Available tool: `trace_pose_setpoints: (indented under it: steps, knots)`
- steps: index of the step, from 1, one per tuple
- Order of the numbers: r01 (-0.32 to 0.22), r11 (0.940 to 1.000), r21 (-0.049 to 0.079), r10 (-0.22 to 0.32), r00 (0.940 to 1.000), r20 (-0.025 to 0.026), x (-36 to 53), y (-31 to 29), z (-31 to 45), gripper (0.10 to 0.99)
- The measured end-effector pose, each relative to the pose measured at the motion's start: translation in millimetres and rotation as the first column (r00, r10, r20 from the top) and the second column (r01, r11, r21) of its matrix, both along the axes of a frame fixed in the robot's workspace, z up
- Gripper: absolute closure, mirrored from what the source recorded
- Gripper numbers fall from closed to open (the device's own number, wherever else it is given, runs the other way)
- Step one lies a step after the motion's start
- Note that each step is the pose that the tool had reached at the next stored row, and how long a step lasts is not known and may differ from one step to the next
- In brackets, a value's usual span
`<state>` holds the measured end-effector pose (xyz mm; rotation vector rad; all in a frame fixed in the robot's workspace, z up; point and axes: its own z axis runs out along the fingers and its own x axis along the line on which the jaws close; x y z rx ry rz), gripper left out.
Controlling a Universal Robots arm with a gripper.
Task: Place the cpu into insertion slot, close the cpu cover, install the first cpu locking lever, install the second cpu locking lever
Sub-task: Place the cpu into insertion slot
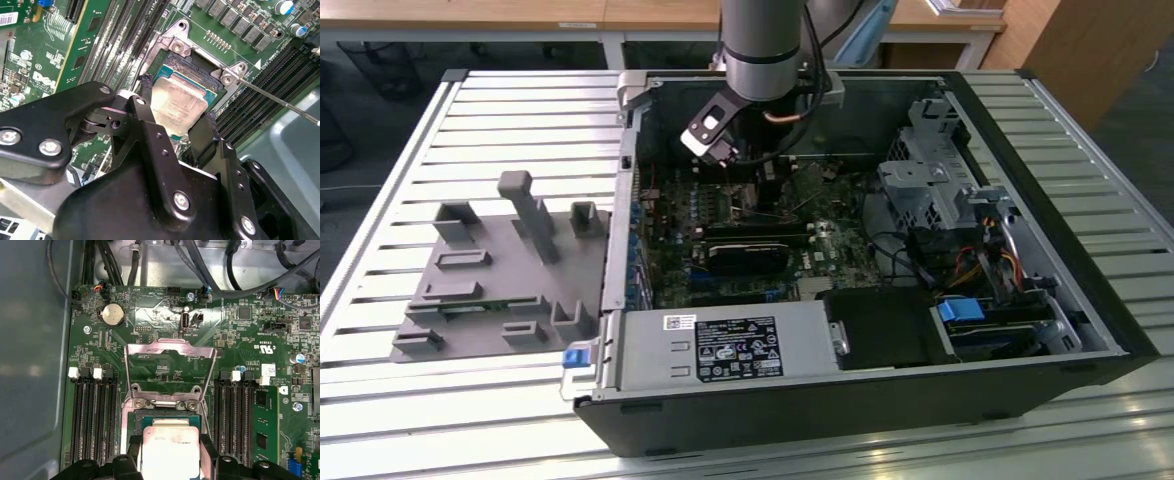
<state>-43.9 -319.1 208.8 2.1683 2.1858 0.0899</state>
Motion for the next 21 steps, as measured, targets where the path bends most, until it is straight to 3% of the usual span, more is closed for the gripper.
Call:
trace_pose_setpoints:
  steps: [7,21]
  knots:
    - [0.011,0.9999,0.000,-0.011,0.9999,0.0001,-0.9,3.7,-3.3,0.545]
    - [0.031,0.9995,0.000,-0.031,0.9995,0.0000,-1.9,4.6,-11.5,0.545]
